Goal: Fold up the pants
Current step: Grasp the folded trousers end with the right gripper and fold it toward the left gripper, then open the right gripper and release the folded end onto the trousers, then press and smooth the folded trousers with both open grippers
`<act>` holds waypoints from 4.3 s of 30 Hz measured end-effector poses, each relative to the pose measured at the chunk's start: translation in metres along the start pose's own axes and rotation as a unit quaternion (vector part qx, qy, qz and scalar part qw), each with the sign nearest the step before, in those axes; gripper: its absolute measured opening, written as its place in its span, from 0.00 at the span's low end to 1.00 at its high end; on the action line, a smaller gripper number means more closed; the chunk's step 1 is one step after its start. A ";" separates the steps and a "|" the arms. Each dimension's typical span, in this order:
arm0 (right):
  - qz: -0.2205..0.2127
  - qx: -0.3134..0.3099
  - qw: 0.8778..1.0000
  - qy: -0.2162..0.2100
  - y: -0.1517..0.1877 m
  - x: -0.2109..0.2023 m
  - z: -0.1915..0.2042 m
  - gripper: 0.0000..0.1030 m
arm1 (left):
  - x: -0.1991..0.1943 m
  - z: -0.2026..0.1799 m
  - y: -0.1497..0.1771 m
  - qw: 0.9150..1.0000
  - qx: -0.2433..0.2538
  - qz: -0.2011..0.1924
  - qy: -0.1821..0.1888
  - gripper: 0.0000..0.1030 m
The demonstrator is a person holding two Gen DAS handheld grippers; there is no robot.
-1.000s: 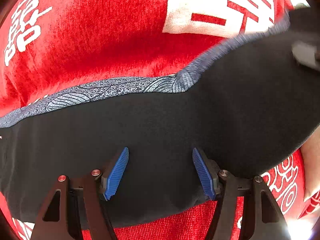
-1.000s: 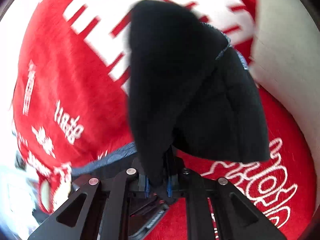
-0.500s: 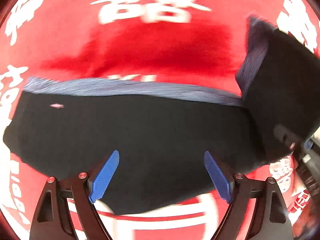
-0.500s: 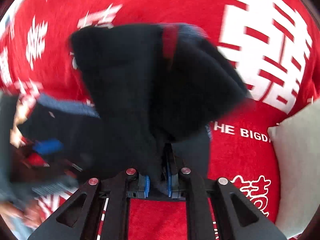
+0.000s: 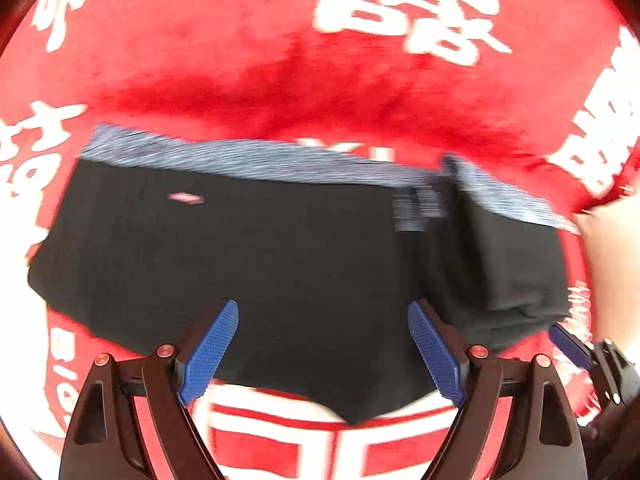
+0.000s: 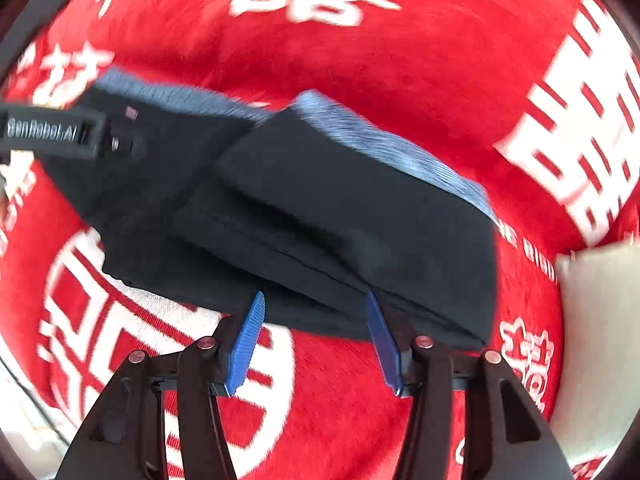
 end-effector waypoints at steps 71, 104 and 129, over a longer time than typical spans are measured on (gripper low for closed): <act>0.024 0.182 0.963 -0.199 -0.046 0.028 -0.138 0.44 | 0.049 -0.066 -0.023 0.997 0.048 0.032 -0.055 0.73; -0.005 0.046 0.960 -0.275 -0.039 -0.018 -0.005 0.60 | 0.024 -0.003 -0.036 0.999 -0.005 0.034 -0.020 0.11; 0.052 0.166 0.952 -0.252 -0.026 0.007 -0.044 0.44 | 0.016 -0.033 -0.038 0.999 0.034 0.031 -0.013 0.11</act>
Point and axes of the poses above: each gripper's, at about its wrist camera, not at the fingertips, and x roughly the way its jaws point, z to its left, y to its underside, the point moved 10 cm from there along x, roughly the way its jaws point, and after that the axes turned 13 degrees about z, right-handed, at the moved point
